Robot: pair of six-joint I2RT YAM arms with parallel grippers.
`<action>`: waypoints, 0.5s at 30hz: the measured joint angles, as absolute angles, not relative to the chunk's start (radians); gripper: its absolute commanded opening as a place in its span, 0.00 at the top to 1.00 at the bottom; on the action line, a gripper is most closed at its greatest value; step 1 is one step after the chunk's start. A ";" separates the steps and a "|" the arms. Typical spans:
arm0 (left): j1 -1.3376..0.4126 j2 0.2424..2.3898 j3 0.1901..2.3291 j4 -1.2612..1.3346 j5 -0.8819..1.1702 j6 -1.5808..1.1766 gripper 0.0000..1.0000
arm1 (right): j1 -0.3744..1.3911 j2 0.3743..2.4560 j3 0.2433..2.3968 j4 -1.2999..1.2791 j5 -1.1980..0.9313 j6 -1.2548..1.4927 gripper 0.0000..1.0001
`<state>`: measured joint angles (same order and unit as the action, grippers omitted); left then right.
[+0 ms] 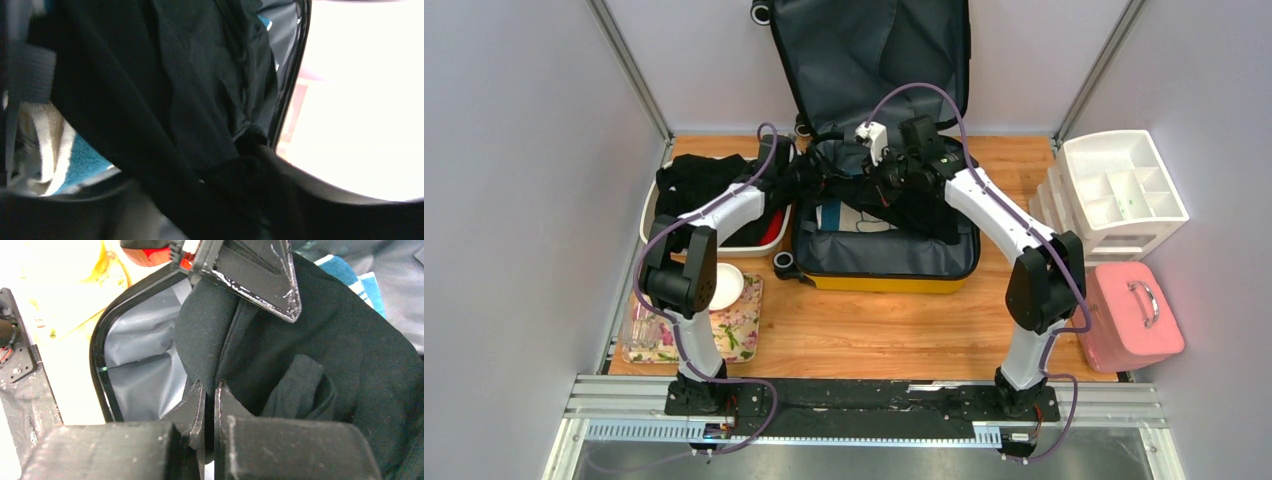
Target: Open, take out, and arrange the luggage
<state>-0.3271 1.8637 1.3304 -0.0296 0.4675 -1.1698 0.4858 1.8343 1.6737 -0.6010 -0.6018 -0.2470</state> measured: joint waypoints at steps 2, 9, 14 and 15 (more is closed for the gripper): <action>-0.332 1.866 1.348 -0.038 0.464 -1.147 0.98 | 0.494 1.821 1.665 -0.597 -0.611 -0.247 0.96; -0.337 1.852 1.402 -0.162 0.460 -0.968 1.00 | 0.489 1.818 1.705 -0.614 -0.651 -0.176 0.37; -0.318 1.805 1.426 -0.385 0.439 -0.744 1.00 | 0.400 1.815 1.784 -0.620 -0.675 -0.098 0.33; -0.310 1.790 1.432 -0.432 0.431 -0.689 1.00 | 0.374 1.813 1.785 -0.624 -0.667 -0.090 0.33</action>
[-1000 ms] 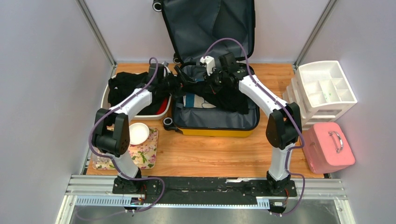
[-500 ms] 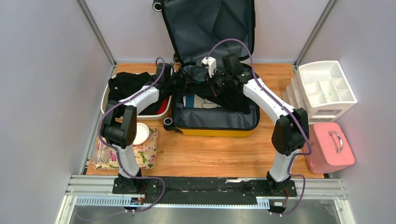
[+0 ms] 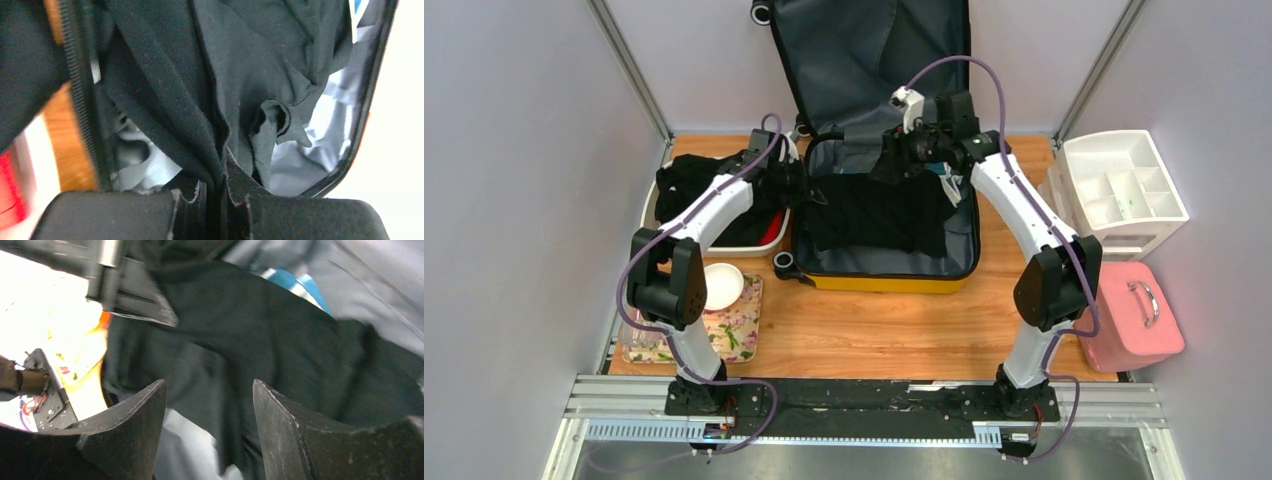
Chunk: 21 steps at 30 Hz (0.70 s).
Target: Open, take out, and arrange the luggage
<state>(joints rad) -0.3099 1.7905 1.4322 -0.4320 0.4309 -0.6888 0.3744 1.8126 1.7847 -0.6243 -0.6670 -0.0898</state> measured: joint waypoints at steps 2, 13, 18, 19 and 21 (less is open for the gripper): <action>-0.290 1.766 1.436 -0.501 0.417 -0.609 1.00 | 0.334 1.813 1.777 -0.638 -0.639 -0.077 0.35; -0.228 1.729 1.437 -0.653 0.297 -0.341 1.00 | 0.258 1.930 1.731 -0.752 -0.403 -0.089 0.45; -0.233 1.729 1.450 -0.661 0.284 -0.322 1.00 | 0.259 2.001 1.728 -0.795 -0.356 -0.094 0.46; -0.233 1.729 1.451 -0.662 0.283 -0.321 1.00 | 0.259 2.008 1.724 -0.802 -0.349 -0.094 0.47; -0.233 1.729 1.451 -0.662 0.282 -0.318 1.00 | 0.259 2.014 1.720 -0.809 -0.339 -0.094 0.48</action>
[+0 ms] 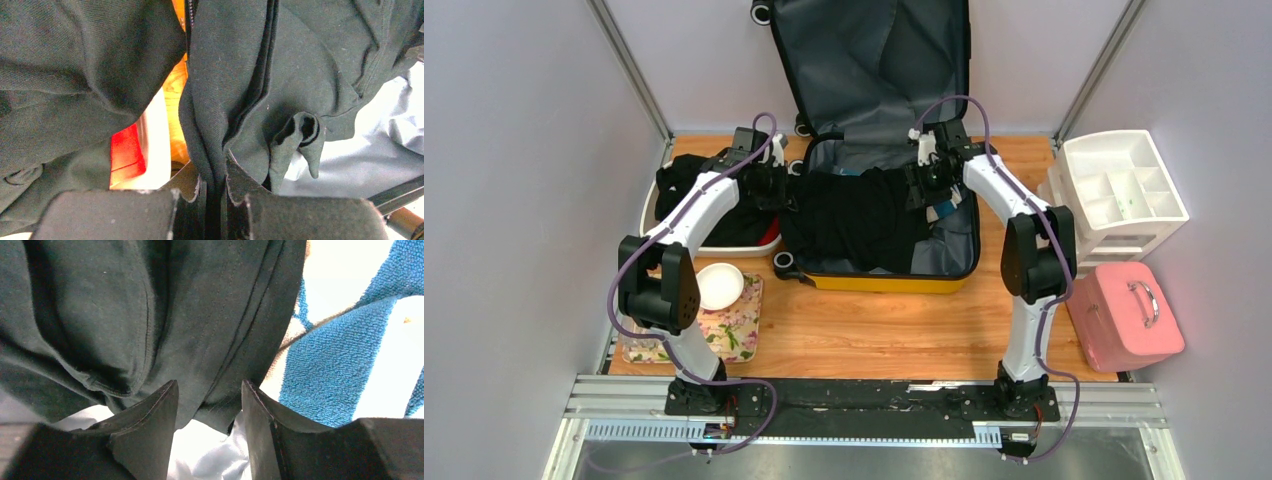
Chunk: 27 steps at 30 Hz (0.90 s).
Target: Open, take out, and arrange the luggage
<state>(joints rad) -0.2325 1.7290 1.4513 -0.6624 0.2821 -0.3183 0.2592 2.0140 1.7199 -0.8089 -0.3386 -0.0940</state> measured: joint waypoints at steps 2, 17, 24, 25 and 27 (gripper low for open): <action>-0.233 1.729 1.452 -0.662 0.282 -0.317 1.00 | 0.259 2.021 1.720 -0.812 -0.329 -0.095 0.48; -0.233 1.729 1.452 -0.662 0.286 -0.316 1.00 | 0.240 2.012 1.662 -0.899 -0.310 -0.104 0.36; -0.233 1.730 1.461 -0.664 0.286 -0.316 1.00 | 0.228 2.019 1.635 -0.915 -0.369 -0.101 0.46; -0.233 1.730 1.464 -0.663 0.286 -0.316 1.00 | 0.226 2.024 1.636 -0.915 -0.390 -0.101 0.49; -0.233 1.730 1.468 -0.662 0.286 -0.316 1.00 | 0.226 2.037 1.636 -0.916 -0.437 -0.097 0.70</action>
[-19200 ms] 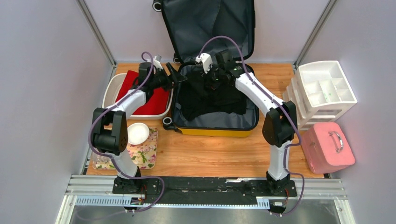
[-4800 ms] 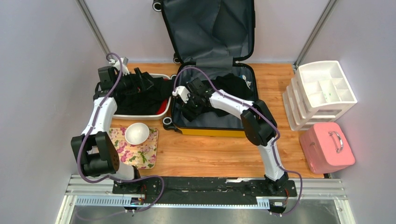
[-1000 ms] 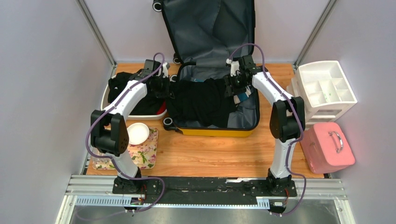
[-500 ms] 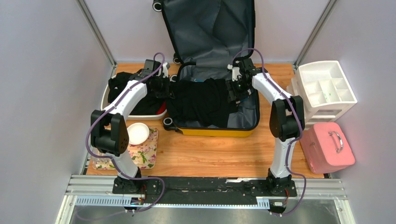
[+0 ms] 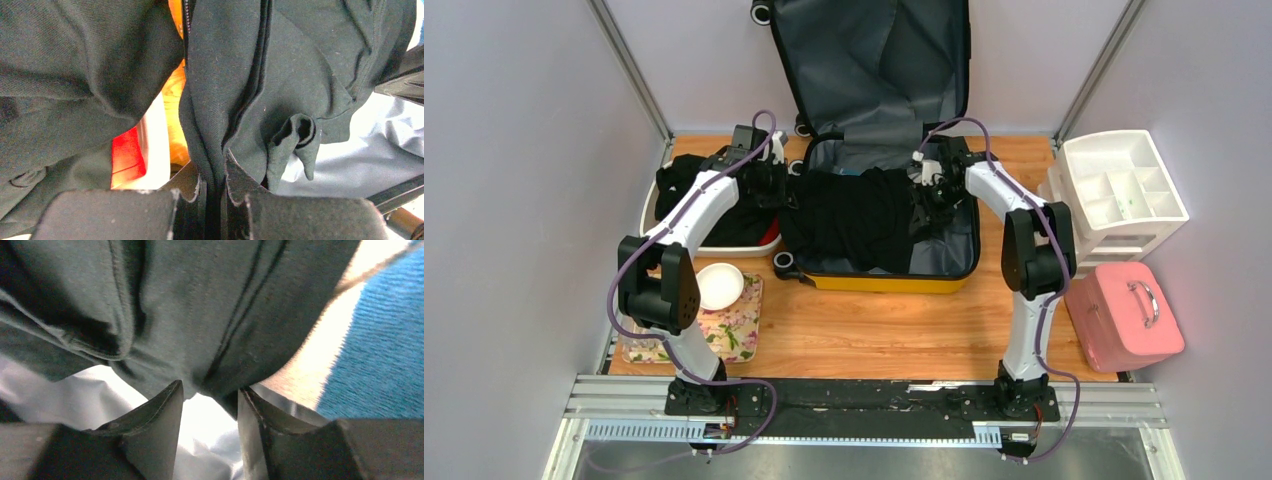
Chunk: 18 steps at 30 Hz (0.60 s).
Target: Open, take out, and arrange the luggage
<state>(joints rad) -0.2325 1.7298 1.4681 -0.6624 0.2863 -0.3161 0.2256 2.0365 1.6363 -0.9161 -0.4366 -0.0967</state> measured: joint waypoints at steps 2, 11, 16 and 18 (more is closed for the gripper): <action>-0.233 1.730 1.468 -0.663 0.286 -0.316 1.00 | 0.226 2.048 1.637 -0.917 -0.495 -0.090 0.83; -0.232 1.730 1.469 -0.656 0.306 -0.289 1.00 | 0.224 2.035 1.658 -0.946 -0.658 -0.104 1.00; -0.233 1.728 1.482 -0.646 0.305 -0.231 1.00 | 0.227 1.963 1.711 -0.945 -0.728 -0.103 1.00; -0.232 1.717 1.485 -0.631 0.300 -0.195 1.00 | 0.234 1.928 1.745 -0.943 -0.752 -0.102 1.00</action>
<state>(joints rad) -0.2321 1.7172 1.4849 -0.6312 0.2996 -0.1951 0.2337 1.9278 1.7451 -0.9428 -0.7521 -0.1020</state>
